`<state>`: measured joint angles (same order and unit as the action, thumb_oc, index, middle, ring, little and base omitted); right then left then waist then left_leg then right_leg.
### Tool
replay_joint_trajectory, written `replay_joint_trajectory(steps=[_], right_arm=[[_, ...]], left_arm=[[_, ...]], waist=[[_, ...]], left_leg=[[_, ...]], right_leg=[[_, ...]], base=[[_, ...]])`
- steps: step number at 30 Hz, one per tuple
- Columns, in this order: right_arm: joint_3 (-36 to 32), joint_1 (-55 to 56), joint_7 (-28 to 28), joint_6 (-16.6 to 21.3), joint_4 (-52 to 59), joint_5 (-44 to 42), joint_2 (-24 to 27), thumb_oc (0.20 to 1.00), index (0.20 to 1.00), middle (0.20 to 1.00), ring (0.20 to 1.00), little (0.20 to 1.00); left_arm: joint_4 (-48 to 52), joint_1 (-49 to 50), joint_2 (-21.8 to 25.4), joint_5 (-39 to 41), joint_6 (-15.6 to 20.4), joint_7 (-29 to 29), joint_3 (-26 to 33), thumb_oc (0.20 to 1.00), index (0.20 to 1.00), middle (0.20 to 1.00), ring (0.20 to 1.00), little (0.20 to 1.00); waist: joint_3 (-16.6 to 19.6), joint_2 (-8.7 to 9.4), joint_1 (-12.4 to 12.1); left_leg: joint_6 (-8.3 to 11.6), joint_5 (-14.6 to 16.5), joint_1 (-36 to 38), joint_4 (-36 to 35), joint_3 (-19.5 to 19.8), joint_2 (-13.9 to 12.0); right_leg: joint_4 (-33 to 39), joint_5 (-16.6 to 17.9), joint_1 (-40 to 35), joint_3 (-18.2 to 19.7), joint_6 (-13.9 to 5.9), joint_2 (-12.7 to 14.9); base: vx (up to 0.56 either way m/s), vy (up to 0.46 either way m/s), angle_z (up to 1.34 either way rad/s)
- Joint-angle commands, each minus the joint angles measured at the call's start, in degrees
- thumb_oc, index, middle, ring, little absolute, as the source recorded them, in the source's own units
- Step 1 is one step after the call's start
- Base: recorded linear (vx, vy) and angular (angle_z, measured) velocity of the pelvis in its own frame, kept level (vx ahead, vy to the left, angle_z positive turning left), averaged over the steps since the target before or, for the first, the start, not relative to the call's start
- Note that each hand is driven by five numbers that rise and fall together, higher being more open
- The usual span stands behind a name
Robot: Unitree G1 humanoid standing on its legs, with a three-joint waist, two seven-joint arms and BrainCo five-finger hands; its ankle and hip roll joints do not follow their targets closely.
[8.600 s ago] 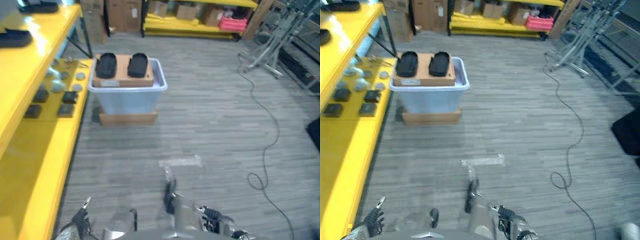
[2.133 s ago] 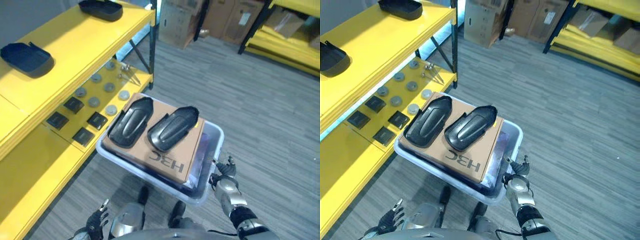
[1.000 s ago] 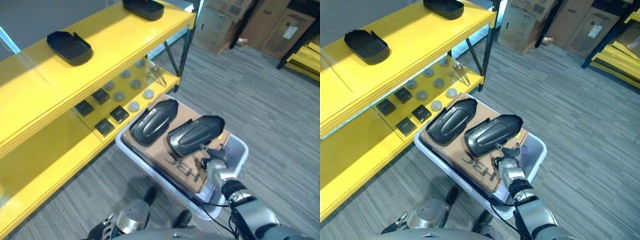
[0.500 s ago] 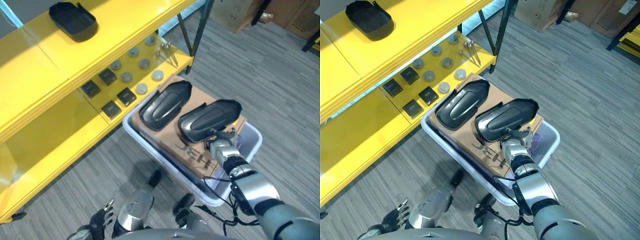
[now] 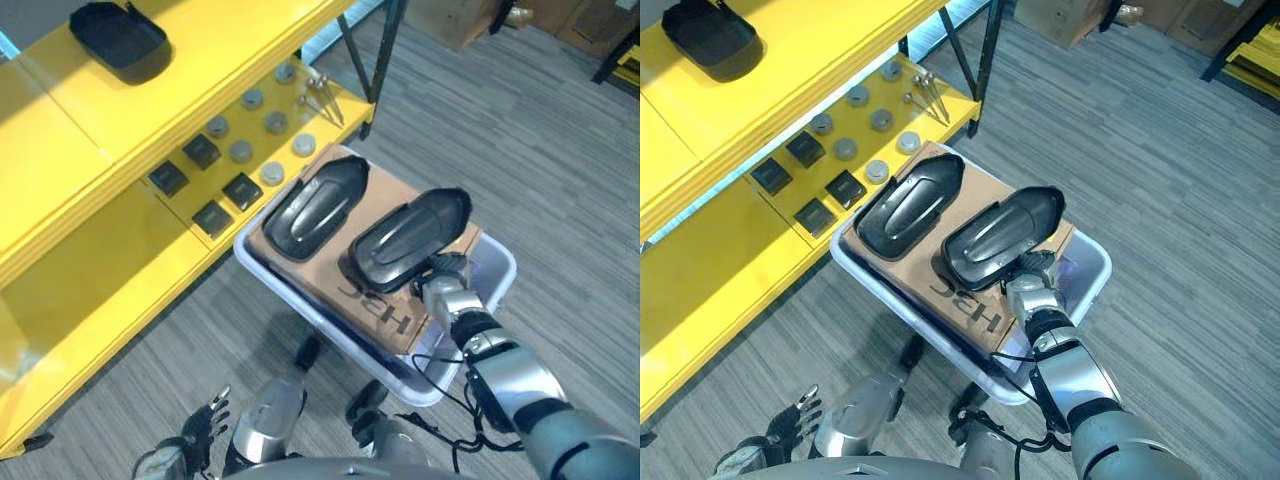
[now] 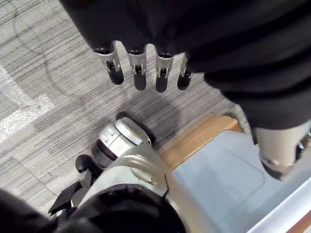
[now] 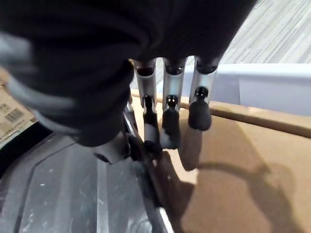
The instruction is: Move parts from the plastic box to the shelf.
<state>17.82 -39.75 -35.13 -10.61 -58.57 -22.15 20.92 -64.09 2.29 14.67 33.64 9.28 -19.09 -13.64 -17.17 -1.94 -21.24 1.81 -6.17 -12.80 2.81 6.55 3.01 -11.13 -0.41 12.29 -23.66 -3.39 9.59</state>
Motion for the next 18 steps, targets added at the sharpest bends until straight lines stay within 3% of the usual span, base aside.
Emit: replay_joint_trajectory(steps=[1,8,11,13,16,18], right_arm=[[1.9,1.6,1.5,3.1,3.8,0.3,0.0,0.2,0.2,0.2,0.2,0.2],[0.1,7.2,1.3,8.2,12.3,1.9,2.2,0.2,0.2,0.2,0.2,0.2],[-2.9,13.1,2.7,9.1,22.0,4.9,4.6,0.2,0.2,0.2,0.2,0.2],[-4.7,15.9,4.0,9.3,26.0,5.7,5.6,0.2,0.2,0.2,0.2,0.2],[-7.7,22.4,7.5,9.2,32.5,7.5,6.7,0.2,0.2,0.2,0.2,0.2],[-7.9,23.4,8.4,9.1,33.2,8.4,6.7,0.2,0.2,0.2,0.2,0.2]], left_arm=[[-0.4,0.5,2.1,0.9,1.8,-0.1,-0.6,1.0,1.0,1.0,1.0,1.0],[3.2,1.3,2.3,4.6,2.6,-3.2,1.6,1.0,1.0,1.0,1.0,1.0],[11.2,3.3,2.6,5.5,1.4,-4.2,3.6,1.0,1.0,1.0,1.0,1.0],[16.5,4.6,3.0,6.3,0.0,-4.4,4.3,1.0,1.0,1.0,1.0,1.0],[31.6,5.0,5.0,7.6,-6.0,-2.8,5.2,1.0,1.0,1.0,1.0,1.0],[34.8,4.6,5.2,8.7,-7.9,-2.9,5.5,1.0,1.0,1.0,1.0,1.0]], waist=[[-1.1,2.76,-0.8],[1.2,3.25,1.5],[3.3,3.55,2.8],[4.5,3.51,3.2],[8.4,3.28,4.6],[9.1,3.11,4.9]], left_leg=[[-1.52,2.8,-2.5,0.5,1.4,0.6],[-1.46,2.8,0.4,-1.2,0.2,-0.4],[-1.53,2.9,2.7,-2.6,-0.5,-1.0],[-1.6,2.9,3.9,-3.1,-0.8,-1.1],[-1.62,3.0,7.8,-4.9,-2.0,-1.9],[-1.56,3.0,8.7,-5.3,-2.3,-2.1]], right_leg=[[10.3,3.3,-9.7,2.1,-6.27,3.7],[10.7,3.5,-10.9,2.8,-6.3,3.3],[11.0,3.5,-12.0,3.6,-6.39,3.0],[11.1,3.4,-12.7,4.0,-6.36,2.8],[11.6,3.2,-15.1,5.0,-6.26,2.4],[11.9,3.2,-15.8,5.2,-6.22,2.3]], base=[[0.0,-0.081,-0.16],[0.01,-0.062,-0.08],[0.06,-0.058,-0.11],[0.09,-0.046,-0.18],[0.14,-0.053,-0.22],[0.1,-0.032,-0.25]])
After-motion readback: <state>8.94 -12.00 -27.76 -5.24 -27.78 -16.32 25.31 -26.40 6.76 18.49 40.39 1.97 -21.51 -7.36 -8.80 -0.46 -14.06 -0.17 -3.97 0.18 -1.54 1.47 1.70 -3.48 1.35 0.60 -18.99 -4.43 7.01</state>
